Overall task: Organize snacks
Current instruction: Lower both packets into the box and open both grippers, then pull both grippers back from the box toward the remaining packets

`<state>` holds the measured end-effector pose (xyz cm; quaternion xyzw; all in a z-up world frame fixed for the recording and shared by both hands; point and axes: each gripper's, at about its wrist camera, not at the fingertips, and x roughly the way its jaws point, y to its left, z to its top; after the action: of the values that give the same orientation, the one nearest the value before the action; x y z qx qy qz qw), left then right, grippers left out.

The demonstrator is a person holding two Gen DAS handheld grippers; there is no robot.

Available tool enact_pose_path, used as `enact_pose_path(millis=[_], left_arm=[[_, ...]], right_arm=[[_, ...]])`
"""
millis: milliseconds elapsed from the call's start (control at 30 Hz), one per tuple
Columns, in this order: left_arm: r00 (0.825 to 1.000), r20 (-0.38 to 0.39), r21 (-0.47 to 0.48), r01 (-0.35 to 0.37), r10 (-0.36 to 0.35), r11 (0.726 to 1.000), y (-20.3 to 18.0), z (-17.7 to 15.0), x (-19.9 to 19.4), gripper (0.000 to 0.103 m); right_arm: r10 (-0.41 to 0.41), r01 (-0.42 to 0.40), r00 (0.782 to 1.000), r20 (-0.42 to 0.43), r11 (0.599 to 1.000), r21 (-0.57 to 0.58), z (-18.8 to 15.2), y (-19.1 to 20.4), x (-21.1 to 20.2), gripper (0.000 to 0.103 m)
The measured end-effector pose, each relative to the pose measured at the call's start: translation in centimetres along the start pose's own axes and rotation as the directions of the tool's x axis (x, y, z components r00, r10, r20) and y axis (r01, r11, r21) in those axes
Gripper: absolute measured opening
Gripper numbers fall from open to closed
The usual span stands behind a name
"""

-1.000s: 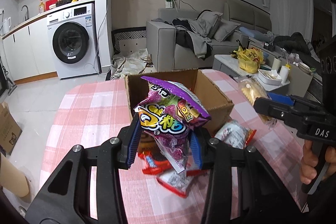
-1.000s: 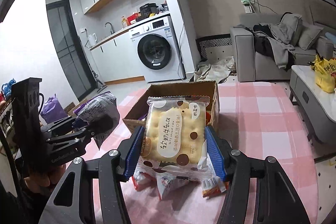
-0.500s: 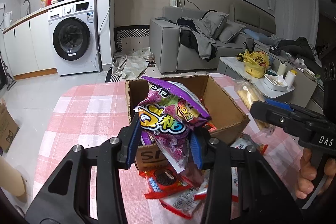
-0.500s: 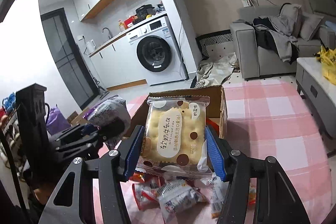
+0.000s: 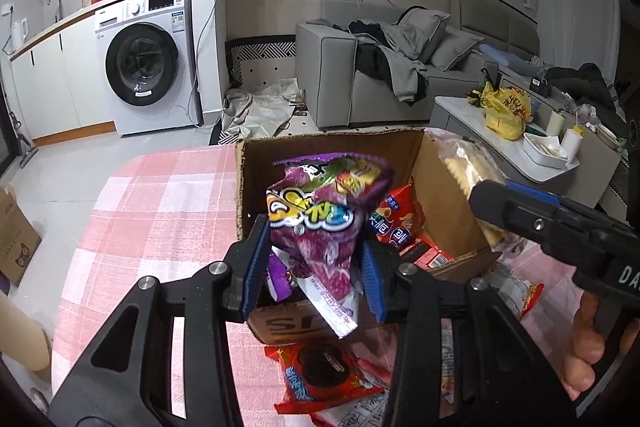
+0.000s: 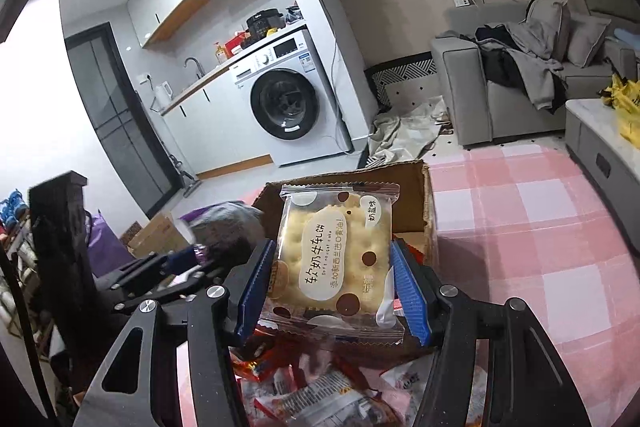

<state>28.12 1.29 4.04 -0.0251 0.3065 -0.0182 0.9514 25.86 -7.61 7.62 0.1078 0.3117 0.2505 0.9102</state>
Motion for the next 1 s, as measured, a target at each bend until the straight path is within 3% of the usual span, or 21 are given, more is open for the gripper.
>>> enact_pose_path(millis=[667,700,767,800,900,1000], left_arm=[[0.999,-0.032,0.029,0.004,-0.003,1.000,-1.1,1.0,4.8,0.042],[0.999,-0.031,0.035,0.010,-0.009,0.999,-1.2,1.0,4.6,0.048],[1.000,-0.024,0.046,-0.004,0.005,0.999,-1.7,0.8,3.9,0.069],[1.000,-0.016,0.048,-0.013,0.014,0.999,-1.7,0.6,3.3,0.083],[1.000,0.015,0.055,-0.014,0.013,0.998,-1.7,0.0,1.2,0.088],[1.000,0.016,0.040,-0.018,0.017,0.999,-1.2,-0.8,-0.9,0.102]], right_arm=[[-0.015,0.015,1.000,-0.017,1.000,0.028,0.1,-0.9,2.1,0.059],[-0.016,0.017,1.000,-0.010,1.000,0.021,0.1,-0.9,1.8,0.061],[-0.015,0.015,1.000,-0.009,1.000,0.010,0.2,-0.8,1.2,0.065],[-0.012,0.012,1.000,-0.008,1.000,0.006,0.2,-0.7,0.9,0.072],[-0.020,0.020,1.000,0.013,1.000,-0.018,0.0,-0.4,-0.5,0.084],[-0.026,0.026,1.000,0.008,0.999,-0.041,-0.4,-0.3,-1.8,0.098]])
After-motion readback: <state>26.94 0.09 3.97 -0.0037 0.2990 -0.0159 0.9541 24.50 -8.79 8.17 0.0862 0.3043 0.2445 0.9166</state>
